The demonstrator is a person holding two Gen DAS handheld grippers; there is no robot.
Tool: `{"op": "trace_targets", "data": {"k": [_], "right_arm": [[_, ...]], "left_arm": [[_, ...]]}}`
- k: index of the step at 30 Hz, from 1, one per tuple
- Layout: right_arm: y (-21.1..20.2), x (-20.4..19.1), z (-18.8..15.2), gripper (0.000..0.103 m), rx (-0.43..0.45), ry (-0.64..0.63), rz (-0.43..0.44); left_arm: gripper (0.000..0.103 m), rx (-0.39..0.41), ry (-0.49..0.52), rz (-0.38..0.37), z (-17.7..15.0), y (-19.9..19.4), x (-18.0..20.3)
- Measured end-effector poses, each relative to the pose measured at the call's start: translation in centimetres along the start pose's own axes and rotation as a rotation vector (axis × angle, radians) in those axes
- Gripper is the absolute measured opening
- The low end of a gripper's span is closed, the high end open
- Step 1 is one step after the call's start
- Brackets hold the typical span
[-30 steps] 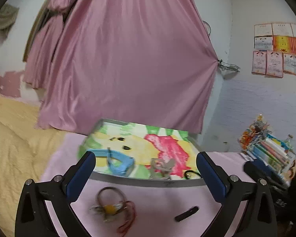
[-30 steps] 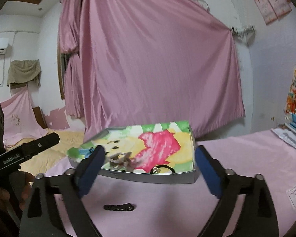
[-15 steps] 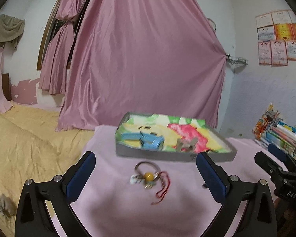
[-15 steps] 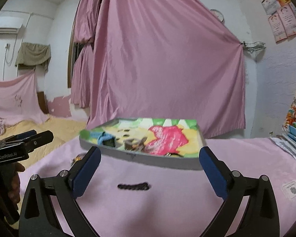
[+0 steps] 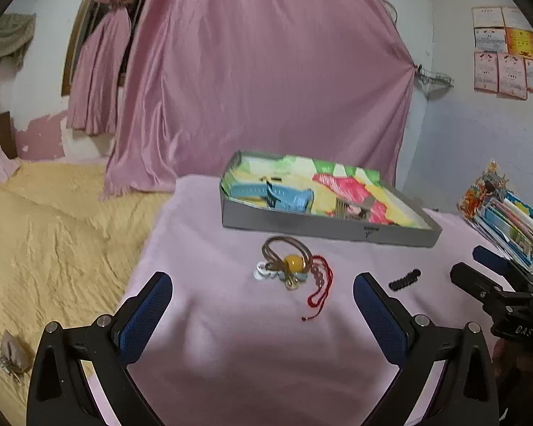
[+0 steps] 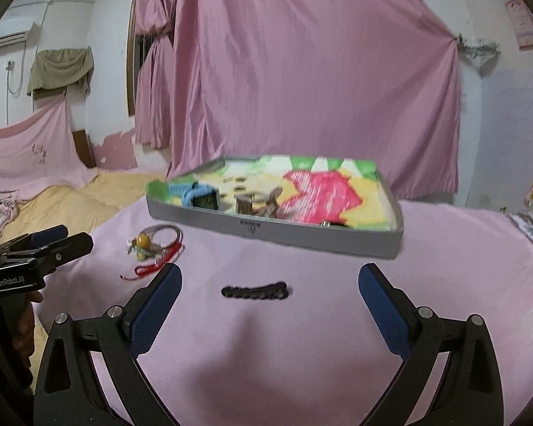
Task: Organize jewelry
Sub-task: 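Withdraw both tools from the tray toward the remaining bracelets, then grasp the red string bracelet with the left gripper while the right gripper grasps the black beaded bracelet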
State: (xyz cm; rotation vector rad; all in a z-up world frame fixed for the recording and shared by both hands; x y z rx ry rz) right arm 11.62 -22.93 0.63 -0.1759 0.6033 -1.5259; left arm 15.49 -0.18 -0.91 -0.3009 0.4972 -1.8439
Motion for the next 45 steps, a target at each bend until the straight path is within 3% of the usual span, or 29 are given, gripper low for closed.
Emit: {"op": "trace_targets", "data": {"k": [6, 13, 15, 17, 20, 26, 30, 33, 37, 45], "right_arm": [[2.2, 0.5, 0.7, 0.098, -0.134, -0.011, 0.017], [4.2, 1.3, 1.1, 0.097, -0.199, 0.013, 0.009], [4.8, 1.4, 1.2, 0.089, -0.221, 0.025, 0.021], [5.4, 1.4, 1.3, 0.077, -0.238, 0.028, 0.031], [6.3, 1.2, 1.4, 0.072, -0.273, 0.03, 0.048], [8.1, 0.7, 1.4, 0.068, -0.34, 0.021, 0.099], [8.9, 0.7, 1.3, 0.046, -0.383, 0.045, 0.138], [9.0, 0.8, 1.0, 0.036, -0.402, 0.054, 0.147], [8.6, 0.7, 0.5, 0.03, -0.401, 0.04, 0.143], [7.4, 0.2, 0.0, 0.024, -0.409, 0.011, 0.148]], "left_arm": [[0.102, -0.079, 0.007, -0.032, 0.1, 1.5, 0.2], [0.1, -0.139, 0.013, -0.097, 0.1, 2.8, 1.2], [0.085, -0.153, 0.027, -0.115, 0.1, 3.2, 1.7], [0.078, -0.179, 0.045, -0.13, 0.1, 3.7, 2.3], [0.069, -0.198, 0.063, -0.155, 0.2, 4.3, 3.1], [0.064, -0.229, 0.079, -0.17, 0.2, 5.3, 4.0], [0.056, -0.239, 0.087, -0.173, 0.3, 5.5, 4.1], [0.052, -0.241, 0.091, -0.174, 0.3, 5.7, 4.1], [0.046, -0.243, 0.106, -0.169, 0.3, 5.7, 4.4], [0.019, -0.253, 0.12, -0.173, 0.2, 5.8, 4.6]]}}
Point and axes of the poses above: each gripper's, at about its wrist camera, not at the fingertips, and y roughly the way its jaws point, x to its right, z to its top, the point moved 3 cm from there along y, roughly the way its jaws point, and after that the axes turned 14 degrees about y, right-handed, at the moved point
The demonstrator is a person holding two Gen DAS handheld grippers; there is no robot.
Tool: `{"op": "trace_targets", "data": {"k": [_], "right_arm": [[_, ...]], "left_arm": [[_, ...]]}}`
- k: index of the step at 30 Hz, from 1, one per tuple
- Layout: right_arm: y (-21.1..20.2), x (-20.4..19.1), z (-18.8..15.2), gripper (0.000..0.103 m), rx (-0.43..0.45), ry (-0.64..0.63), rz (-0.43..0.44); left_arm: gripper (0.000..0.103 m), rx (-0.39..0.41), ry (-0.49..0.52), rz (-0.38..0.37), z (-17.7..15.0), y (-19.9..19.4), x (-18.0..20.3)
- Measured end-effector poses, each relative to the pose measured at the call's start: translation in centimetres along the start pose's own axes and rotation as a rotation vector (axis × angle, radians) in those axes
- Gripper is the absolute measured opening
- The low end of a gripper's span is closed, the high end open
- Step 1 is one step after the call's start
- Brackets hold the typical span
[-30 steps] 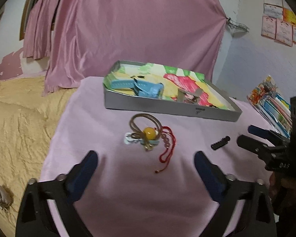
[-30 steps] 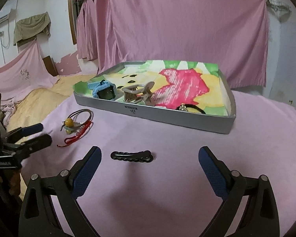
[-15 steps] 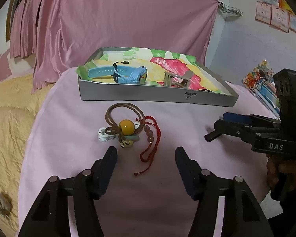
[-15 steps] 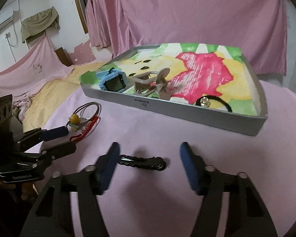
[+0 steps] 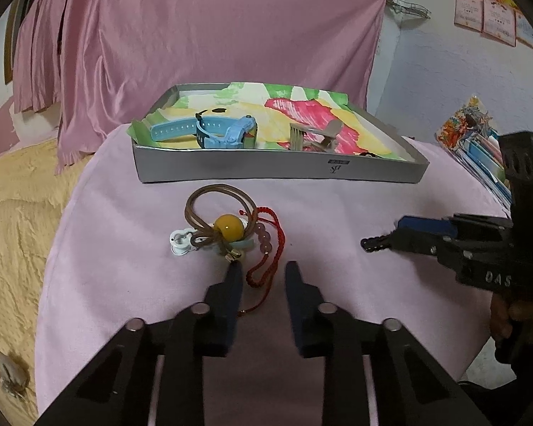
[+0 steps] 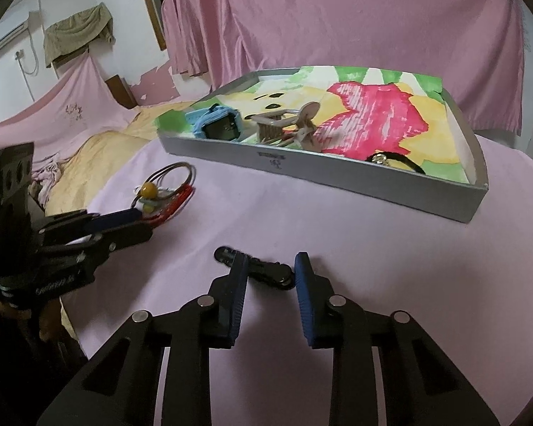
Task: Organize jewelry
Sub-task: 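Grasp the red string bracelet with the left gripper while the right gripper grasps the black beaded bracelet, then carry the red string bracelet and black beaded bracelet into the grey tray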
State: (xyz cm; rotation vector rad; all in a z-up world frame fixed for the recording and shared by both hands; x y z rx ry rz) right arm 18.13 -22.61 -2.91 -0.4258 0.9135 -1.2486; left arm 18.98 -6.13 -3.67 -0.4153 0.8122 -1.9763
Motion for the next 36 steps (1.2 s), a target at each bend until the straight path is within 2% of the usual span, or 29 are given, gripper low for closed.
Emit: {"op": "trace_targets", "data": {"k": [6, 15, 16, 17, 18, 26, 36], "right_arm": [[-0.6, -0.8, -0.9, 0.024, -0.004, -0.031, -0.005], [-0.9, -1.4, -1.5, 0.024, 0.0, -0.065, -0.023], [-0.9, -1.5, -1.6, 0.022, 0.002, -0.071, -0.029], [-0.9, -1.6, -1.7, 0.014, 0.004, -0.078, -0.036], [-1.0, -1.6, -1.7, 0.014, 0.006, -0.084, -0.041], [-1.8, -0.8, -2.2, 0.014, 0.041, -0.03, -0.008], [-4.4, 0.0, -1.2, 0.014, 0.178, 0.018, 0.019]], "left_arm": [[0.009, 0.0, 0.004, 0.004, -0.1, 0.1, 0.1], [0.007, -0.004, 0.03, -0.002, -0.4, -0.4, 1.3], [0.007, -0.001, 0.029, -0.005, -0.4, -0.5, 1.4], [0.006, 0.004, 0.028, -0.007, -0.5, -0.6, 1.5], [0.006, 0.008, 0.028, -0.007, -0.5, -0.7, 1.6], [0.006, 0.083, 0.036, -0.006, 0.2, -2.4, 2.2], [0.005, 0.193, 0.015, 0.004, 3.0, -4.9, 2.2]]}}
Point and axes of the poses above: each gripper's, at about its wrist camera, not at the fingertips, and y roughly the way its jaws point, x to its right, z to its top, the point moved 3 cm from there along y, roughly the way its jaws point, and after that the axes turned 14 degrees about y, right-handed, at the moved point
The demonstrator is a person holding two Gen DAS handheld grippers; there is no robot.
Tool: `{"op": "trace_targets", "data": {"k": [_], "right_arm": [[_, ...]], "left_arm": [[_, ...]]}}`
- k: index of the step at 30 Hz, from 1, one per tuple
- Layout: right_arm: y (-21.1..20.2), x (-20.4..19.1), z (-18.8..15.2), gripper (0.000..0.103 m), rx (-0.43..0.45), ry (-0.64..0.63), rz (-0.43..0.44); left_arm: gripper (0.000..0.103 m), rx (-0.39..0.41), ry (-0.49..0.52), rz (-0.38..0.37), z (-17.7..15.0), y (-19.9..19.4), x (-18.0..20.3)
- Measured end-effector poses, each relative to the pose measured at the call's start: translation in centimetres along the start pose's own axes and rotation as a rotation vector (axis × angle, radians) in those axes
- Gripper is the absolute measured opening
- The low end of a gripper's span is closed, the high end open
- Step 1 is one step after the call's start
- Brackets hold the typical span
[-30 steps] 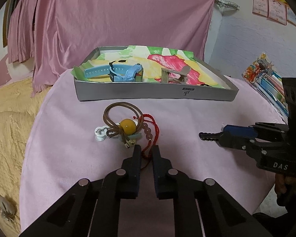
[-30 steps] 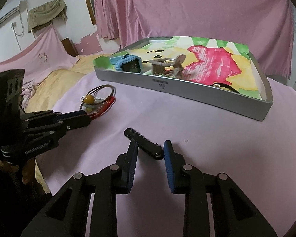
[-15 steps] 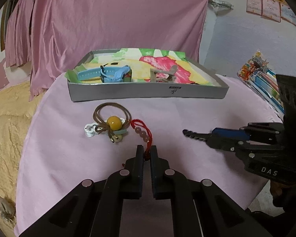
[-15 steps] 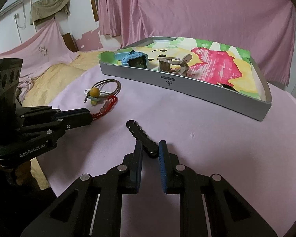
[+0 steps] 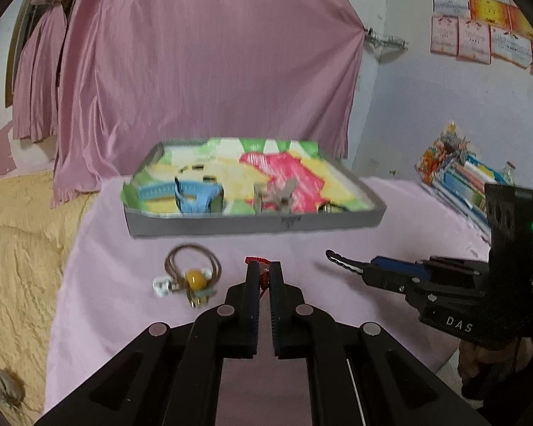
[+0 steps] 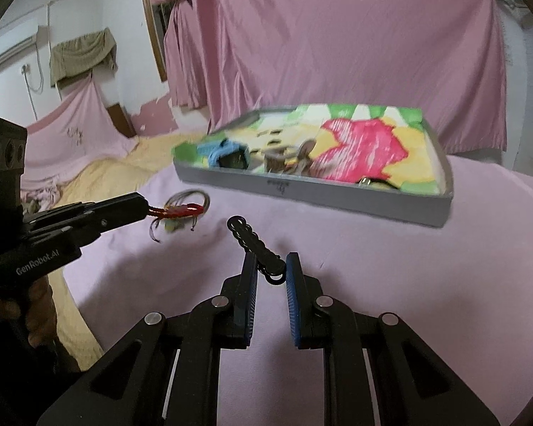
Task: Organize jewelry
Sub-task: 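Carry the red string bracelet and black beaded bracelet into the grey tray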
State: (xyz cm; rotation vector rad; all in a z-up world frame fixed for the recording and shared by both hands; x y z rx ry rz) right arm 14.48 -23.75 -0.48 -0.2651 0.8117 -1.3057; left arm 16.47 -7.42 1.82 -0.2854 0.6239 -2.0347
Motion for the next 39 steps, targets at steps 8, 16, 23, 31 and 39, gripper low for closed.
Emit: {"op": "trace_targets", "data": {"k": [8, 16, 23, 31, 39], "right_arm": [[-0.2, 1.0, 2.6, 0.014, 0.087, 0.044, 0.006], [0.8, 3.3, 5.6, 0.014, 0.136, 0.106, -0.053], [3.1, 5.8, 7.8, 0.014, 0.128, 0.165, -0.117], [6.2, 6.9, 8.6, 0.014, 0.065, 0.187, -0.143], [7.8, 7.2, 8.7, 0.014, 0.014, 0.202, -0.161]], "left_arm": [[0.005, 0.099, -0.063, 0.034, 3.4, 0.5, -1.3], [0.005, 0.147, -0.087, 0.022, 6.6, 3.8, -1.9], [0.005, 0.141, -0.077, 0.005, 8.4, 7.8, -2.0], [0.005, 0.067, -0.106, -0.008, 7.6, 11.8, -2.8], [0.005, 0.012, -0.12, -0.01, 6.7, 13.3, -3.2]]}}
Point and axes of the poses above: each gripper's, at about its wrist camera, not at the fingertips, and y roughly the way its jaws point, x to its right, z to its top, the point moved 3 cm from there along y, roughly the way its jaws point, and after that the axes turned 14 degrees about y, right-handed, at the moved point
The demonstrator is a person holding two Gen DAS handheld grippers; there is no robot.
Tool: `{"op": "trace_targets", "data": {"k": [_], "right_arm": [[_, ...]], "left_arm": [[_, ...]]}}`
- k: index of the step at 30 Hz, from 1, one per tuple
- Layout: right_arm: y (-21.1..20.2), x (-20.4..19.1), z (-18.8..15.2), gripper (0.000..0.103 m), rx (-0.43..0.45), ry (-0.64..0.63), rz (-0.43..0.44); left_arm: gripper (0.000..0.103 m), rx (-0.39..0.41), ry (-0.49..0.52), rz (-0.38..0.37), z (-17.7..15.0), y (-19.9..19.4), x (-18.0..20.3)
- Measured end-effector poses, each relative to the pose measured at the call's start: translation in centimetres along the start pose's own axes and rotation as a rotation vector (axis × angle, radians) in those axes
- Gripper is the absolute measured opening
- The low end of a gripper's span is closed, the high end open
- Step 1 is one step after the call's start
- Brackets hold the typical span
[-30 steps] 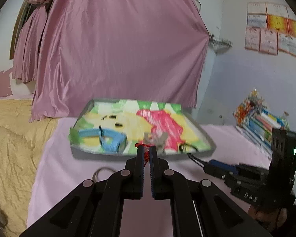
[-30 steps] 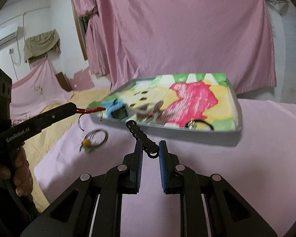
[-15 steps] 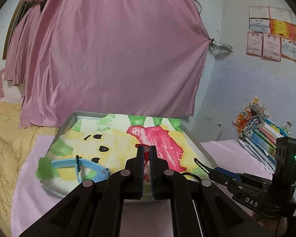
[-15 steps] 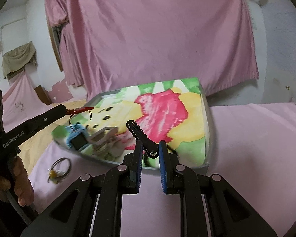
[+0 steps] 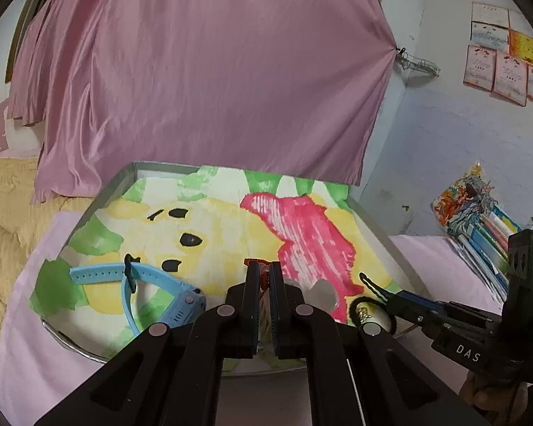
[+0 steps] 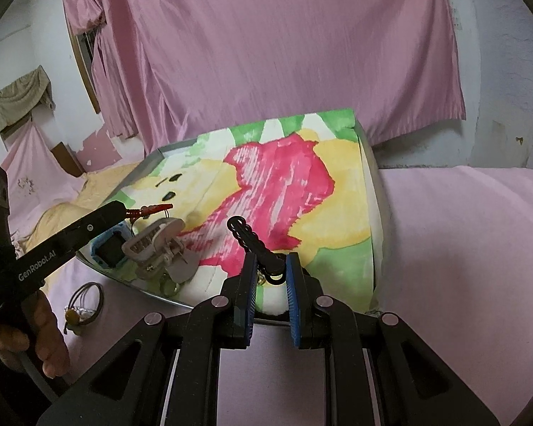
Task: Organize jewelry
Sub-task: 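Carry the red string bracelet and black beaded bracelet into the grey tray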
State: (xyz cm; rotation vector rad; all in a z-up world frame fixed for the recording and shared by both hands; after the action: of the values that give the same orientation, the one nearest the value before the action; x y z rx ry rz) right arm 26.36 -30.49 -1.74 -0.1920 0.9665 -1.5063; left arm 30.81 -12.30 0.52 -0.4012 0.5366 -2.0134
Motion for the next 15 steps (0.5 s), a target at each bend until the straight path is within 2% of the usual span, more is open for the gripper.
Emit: {"op": "trace_targets", "data": {"k": [6, 15], "right_arm": [[0.7, -0.2, 0.0, 0.015, -0.01, -0.013, -0.029], [0.6, -0.4, -0.1, 0.016, -0.011, -0.026, -0.044]], "left_arm": [[0.006, -0.048, 0.012, 0.007, -0.3, 0.9, 0.1], [0.007, -0.071, 0.005, 0.014, -0.5, 1.2, -0.1]]}}
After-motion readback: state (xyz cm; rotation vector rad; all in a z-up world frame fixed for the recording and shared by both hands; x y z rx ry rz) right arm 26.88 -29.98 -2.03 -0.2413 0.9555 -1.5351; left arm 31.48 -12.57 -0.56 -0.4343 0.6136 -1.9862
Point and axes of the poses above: each gripper's, at about its wrist camera, not at the fingertips, and y roughly the way its jaws point, x to its right, z to its top, the point moved 3 cm from there along y, roughly the way its jaws point, and after that the axes turned 14 degrees about y, right-handed, at the moved point
